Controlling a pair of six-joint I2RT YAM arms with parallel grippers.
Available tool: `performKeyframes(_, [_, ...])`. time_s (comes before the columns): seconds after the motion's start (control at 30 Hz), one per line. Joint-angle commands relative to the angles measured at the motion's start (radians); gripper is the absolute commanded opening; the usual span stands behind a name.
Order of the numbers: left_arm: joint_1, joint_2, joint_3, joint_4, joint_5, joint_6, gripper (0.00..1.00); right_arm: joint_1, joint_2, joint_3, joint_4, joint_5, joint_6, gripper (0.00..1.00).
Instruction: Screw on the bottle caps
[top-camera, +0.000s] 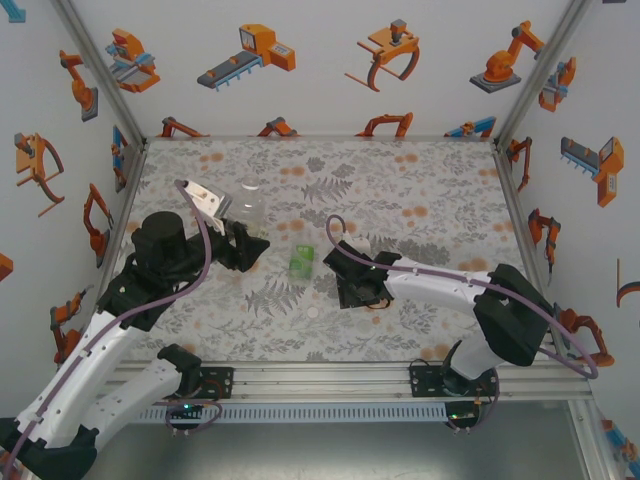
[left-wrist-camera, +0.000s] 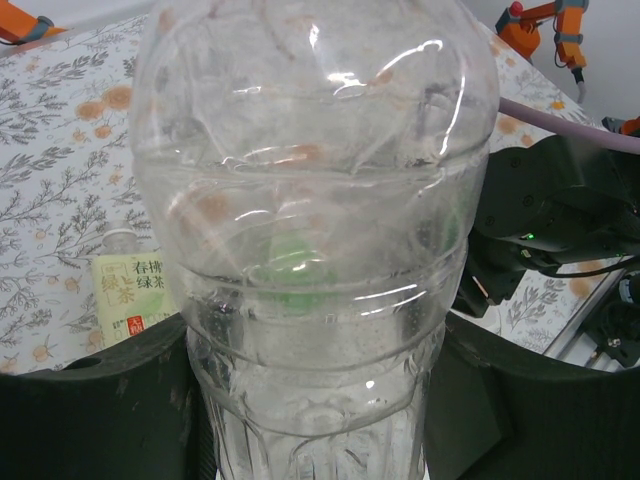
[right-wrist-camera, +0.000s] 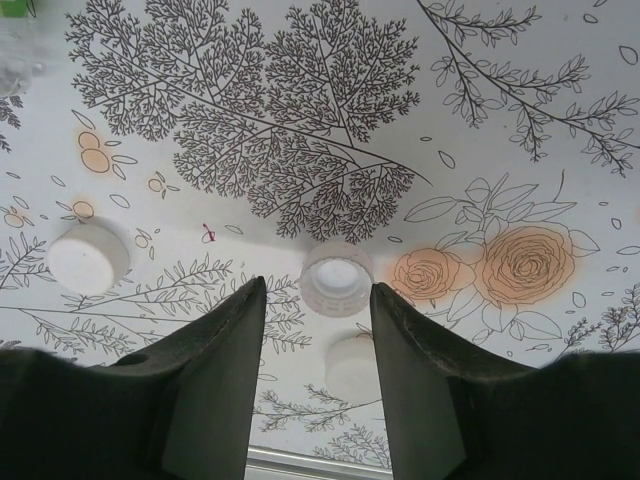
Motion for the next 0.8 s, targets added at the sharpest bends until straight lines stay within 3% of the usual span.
performKeyframes(0.0, [-0.003,-0.014,0.000,0.038,0.001,-0.018,0.01,-0.007,-0.005,-0.008,0.002,0.004,0.007,0.45])
performKeyframes(0.77, [-0.003,-0.020,-0.005,0.035,-0.004,-0.017,0.01,-0.007,0.031,-0.035,0.034,-0.008,0.013,0.45])
